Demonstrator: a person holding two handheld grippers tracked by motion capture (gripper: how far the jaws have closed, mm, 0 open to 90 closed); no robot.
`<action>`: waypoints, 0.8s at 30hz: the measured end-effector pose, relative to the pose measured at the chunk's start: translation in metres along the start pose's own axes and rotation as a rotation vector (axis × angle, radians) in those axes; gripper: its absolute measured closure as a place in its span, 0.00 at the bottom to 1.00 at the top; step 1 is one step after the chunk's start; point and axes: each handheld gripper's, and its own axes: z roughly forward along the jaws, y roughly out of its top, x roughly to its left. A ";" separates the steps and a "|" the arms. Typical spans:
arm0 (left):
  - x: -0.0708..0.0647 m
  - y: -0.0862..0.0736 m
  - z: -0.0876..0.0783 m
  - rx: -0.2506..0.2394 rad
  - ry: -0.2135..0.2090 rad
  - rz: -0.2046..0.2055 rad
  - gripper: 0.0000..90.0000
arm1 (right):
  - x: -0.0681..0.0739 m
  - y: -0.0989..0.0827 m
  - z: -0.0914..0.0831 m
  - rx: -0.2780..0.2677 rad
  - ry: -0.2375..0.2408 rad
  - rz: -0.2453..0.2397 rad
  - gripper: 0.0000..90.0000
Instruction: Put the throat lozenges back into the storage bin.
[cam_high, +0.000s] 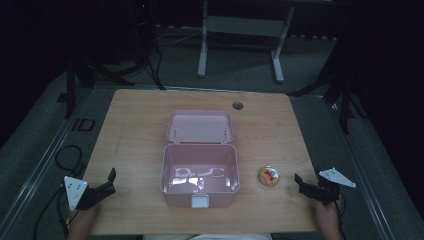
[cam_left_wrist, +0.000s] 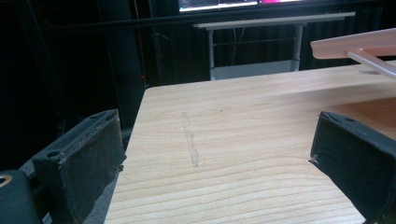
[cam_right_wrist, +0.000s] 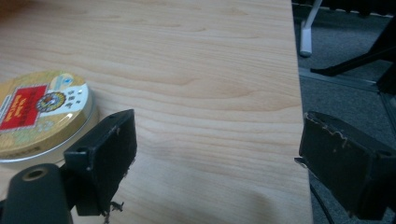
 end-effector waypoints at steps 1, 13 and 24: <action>0.000 0.000 0.000 0.000 0.000 -0.001 0.04 | 0.000 0.000 0.000 0.006 0.004 -0.006 0.12; 0.001 0.000 0.000 0.003 0.005 -0.010 0.04 | 0.005 0.017 0.005 0.321 0.172 -0.145 0.12; 0.001 0.000 0.000 0.004 0.006 -0.011 0.04 | 0.024 0.049 -0.003 0.782 0.354 -0.437 0.12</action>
